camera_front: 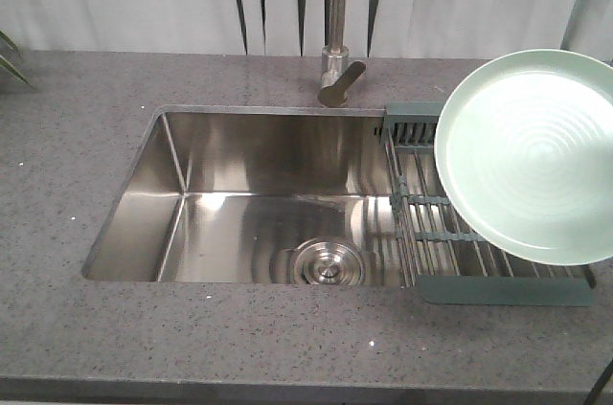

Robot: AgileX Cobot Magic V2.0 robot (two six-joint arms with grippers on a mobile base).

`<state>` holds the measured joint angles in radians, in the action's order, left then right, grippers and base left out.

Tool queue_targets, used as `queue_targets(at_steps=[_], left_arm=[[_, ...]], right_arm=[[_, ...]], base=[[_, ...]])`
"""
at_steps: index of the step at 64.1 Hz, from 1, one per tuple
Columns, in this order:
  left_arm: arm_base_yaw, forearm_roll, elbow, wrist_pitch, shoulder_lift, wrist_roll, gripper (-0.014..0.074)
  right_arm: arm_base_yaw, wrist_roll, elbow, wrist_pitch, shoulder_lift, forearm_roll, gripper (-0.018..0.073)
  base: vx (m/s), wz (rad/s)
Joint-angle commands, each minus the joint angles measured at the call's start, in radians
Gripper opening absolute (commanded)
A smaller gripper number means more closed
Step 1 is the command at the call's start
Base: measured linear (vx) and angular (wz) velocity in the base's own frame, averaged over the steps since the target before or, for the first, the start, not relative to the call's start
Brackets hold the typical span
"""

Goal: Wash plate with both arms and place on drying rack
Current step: 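Drive alongside the sink, holding the plate above the grey drying rack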

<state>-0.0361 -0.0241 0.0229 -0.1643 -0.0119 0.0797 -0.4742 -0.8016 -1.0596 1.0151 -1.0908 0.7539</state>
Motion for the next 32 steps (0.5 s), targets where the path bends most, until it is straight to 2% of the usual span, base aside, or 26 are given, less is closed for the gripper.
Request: queue_targets(at_steps=[1, 32], left_arm=[[0.008, 0.002, 0.023, 0.071, -0.015, 0.003, -0.0006], [0.008, 0.002, 0.023, 0.071, -0.015, 0.003, -0.0006]], right_arm=[[-0.007, -0.007, -0.025, -0.031, 0.018, 0.050, -0.0006], [-0.007, -0.007, -0.025, -0.031, 0.018, 0.050, -0.0006]], base=[[0.02, -0.17], [0.03, -0.12]])
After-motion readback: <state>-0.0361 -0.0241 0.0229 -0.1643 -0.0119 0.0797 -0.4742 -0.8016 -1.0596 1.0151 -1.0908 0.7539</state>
